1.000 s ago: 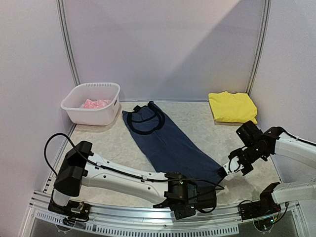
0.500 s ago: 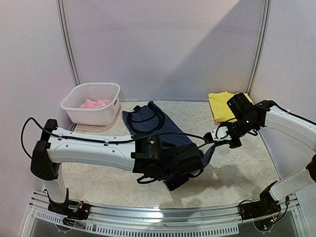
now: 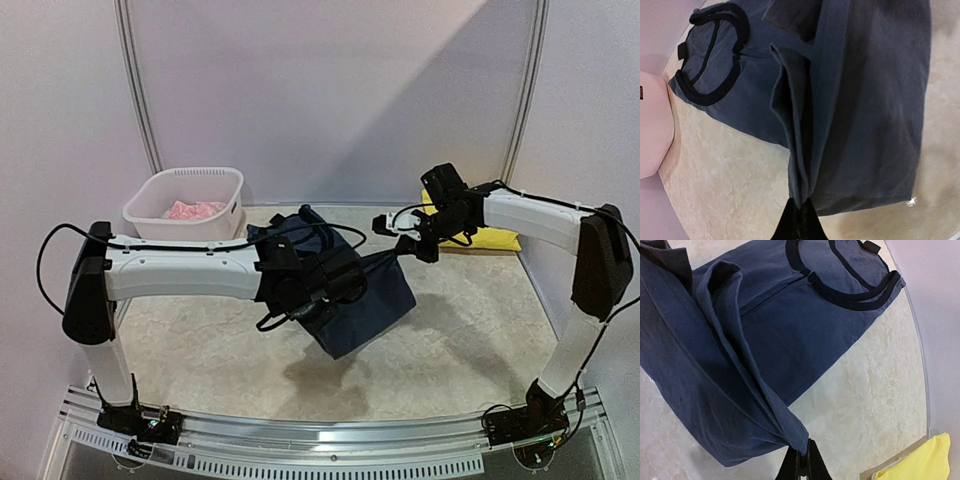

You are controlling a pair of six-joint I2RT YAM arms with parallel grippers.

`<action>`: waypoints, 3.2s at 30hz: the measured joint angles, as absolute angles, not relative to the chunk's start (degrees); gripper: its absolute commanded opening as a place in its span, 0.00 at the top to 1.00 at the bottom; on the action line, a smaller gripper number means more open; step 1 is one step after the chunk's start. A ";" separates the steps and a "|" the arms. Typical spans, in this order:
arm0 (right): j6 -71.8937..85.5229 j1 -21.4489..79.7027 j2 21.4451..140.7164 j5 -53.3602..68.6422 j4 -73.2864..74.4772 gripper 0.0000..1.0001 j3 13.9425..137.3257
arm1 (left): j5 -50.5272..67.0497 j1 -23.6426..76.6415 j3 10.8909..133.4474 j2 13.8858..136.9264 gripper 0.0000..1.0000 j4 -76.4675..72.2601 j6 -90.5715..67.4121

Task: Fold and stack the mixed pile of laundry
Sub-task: Fold the rectangle-folded tank top at the center of the board, then move the 2/3-rectangle-folded tank top to the center of the board.

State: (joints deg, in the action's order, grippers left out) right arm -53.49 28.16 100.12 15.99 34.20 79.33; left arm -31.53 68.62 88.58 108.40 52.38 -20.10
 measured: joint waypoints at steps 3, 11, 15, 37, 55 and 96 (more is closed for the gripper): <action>-51.31 28.16 105.27 15.97 32.80 0.99 83.88 | -31.24 64.99 87.44 108.22 1.00 50.85 -19.07; -47.99 28.18 116.86 15.59 31.66 0.99 94.28 | -29.21 58.85 87.50 109.45 1.00 47.22 -15.44; -47.22 28.16 119.98 15.18 31.59 0.99 96.95 | -27.77 56.62 88.18 112.31 1.00 46.06 -14.06; -44.93 28.16 132.27 13.61 31.59 0.95 112.29 | -26.26 49.34 91.13 118.41 1.00 42.70 -12.01; -41.52 27.22 137.86 9.65 30.46 0.57 116.22 | -33.74 47.03 100.25 123.70 0.53 43.20 -15.03; -31.55 18.76 130.15 18.85 52.80 0.68 104.90 | -19.97 63.11 95.42 123.87 0.54 34.44 -13.10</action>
State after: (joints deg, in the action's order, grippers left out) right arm -31.55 18.76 130.15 18.85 52.80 104.90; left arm -19.97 63.11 95.42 123.87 34.44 -13.10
